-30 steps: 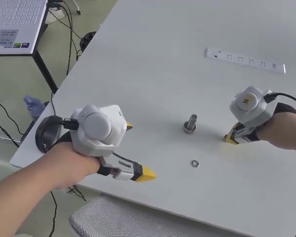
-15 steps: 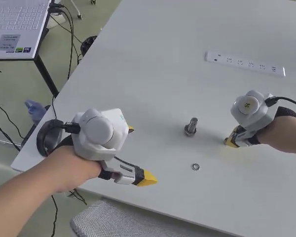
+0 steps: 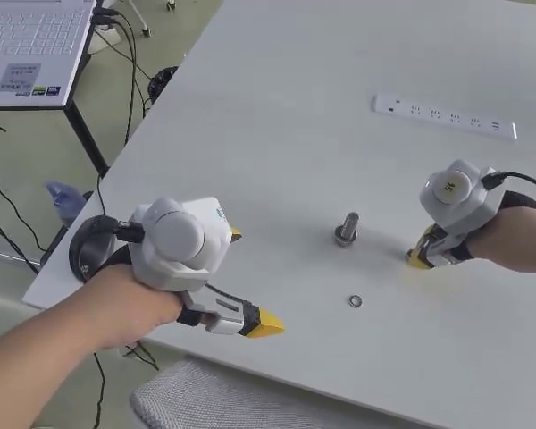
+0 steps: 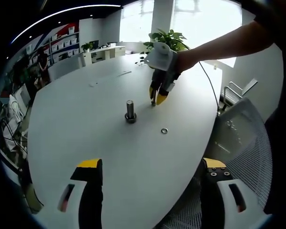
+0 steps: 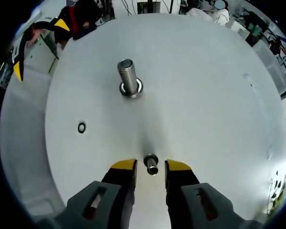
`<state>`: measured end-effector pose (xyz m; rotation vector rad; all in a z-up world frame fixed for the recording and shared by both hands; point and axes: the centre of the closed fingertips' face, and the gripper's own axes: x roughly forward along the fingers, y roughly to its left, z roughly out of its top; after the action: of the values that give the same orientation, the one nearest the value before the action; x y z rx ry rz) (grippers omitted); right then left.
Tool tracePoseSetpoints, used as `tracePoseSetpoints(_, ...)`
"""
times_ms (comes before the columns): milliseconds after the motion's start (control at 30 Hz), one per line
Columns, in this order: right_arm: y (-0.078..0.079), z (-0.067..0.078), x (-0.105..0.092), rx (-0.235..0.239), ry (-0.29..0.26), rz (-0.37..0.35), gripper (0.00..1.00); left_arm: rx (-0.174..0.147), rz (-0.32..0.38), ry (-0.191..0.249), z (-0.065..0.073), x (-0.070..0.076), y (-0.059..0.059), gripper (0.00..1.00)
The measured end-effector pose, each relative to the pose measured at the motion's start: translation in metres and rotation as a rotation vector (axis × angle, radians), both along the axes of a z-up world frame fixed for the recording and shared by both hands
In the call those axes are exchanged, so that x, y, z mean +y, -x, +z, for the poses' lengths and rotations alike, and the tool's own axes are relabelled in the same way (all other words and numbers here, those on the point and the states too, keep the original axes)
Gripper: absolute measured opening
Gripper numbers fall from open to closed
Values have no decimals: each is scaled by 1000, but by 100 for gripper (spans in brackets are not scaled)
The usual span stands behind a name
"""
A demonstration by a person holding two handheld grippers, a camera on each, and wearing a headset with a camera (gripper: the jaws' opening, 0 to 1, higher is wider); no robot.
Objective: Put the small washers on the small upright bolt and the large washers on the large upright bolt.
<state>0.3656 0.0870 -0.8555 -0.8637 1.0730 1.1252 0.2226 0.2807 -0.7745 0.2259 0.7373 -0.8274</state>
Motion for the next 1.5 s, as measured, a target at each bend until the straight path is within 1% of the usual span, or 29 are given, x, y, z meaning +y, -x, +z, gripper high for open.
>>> tracePoseSetpoints(267, 1, 7, 0, -5, 3, 8, 25, -3, 9, 2, 0, -1, 4, 84)
tracePoseSetpoints(333, 1, 13, 0, -15, 7, 20, 25, -5, 6, 5, 1, -2, 5, 84)
tracePoseSetpoints(433, 0, 19, 2, -17, 0, 16, 25, -7, 2, 5, 3, -3, 5, 84)
tracePoseSetpoints(500, 1, 21, 3, -14, -4, 15, 25, -12, 2, 8, 3, -4, 4, 85)
tracePoseSetpoints(567, 2, 22, 2, -17, 3, 19, 25, -9, 0, 6, 3, -5, 4, 85)
tracePoseSetpoints(733, 3, 32, 2, -22, 3, 24, 25, -25, -1, 9, 9, -6, 2, 85)
tracePoseSetpoints(867, 2, 43, 4, -15, -16, 10, 25, -37, -2, 5, 12, -7, 3, 84)
tracePoseSetpoints(1000, 2, 49, 6, -22, -16, 13, 25, -39, -1, 7, 13, -8, 4, 84)
tracePoseSetpoints(1233, 7, 50, 7, -24, -2, 17, 26, -39, -5, 4, 13, -9, 8, 84)
tracePoseSetpoints(1300, 9, 50, 8, -22, -1, 16, 26, -43, -2, 1, 14, -7, 8, 84)
tracePoseSetpoints(1333, 10, 49, 8, -22, 2, 15, 26, -39, 4, 3, 14, -6, 7, 84)
tracePoseSetpoints(1400, 12, 49, 8, -22, 4, 15, 25, -40, 3, 5, 14, -7, 7, 84)
tracePoseSetpoints(1500, 16, 49, 8, -25, 8, 21, 25, -40, -8, -5, 13, -8, 8, 84)
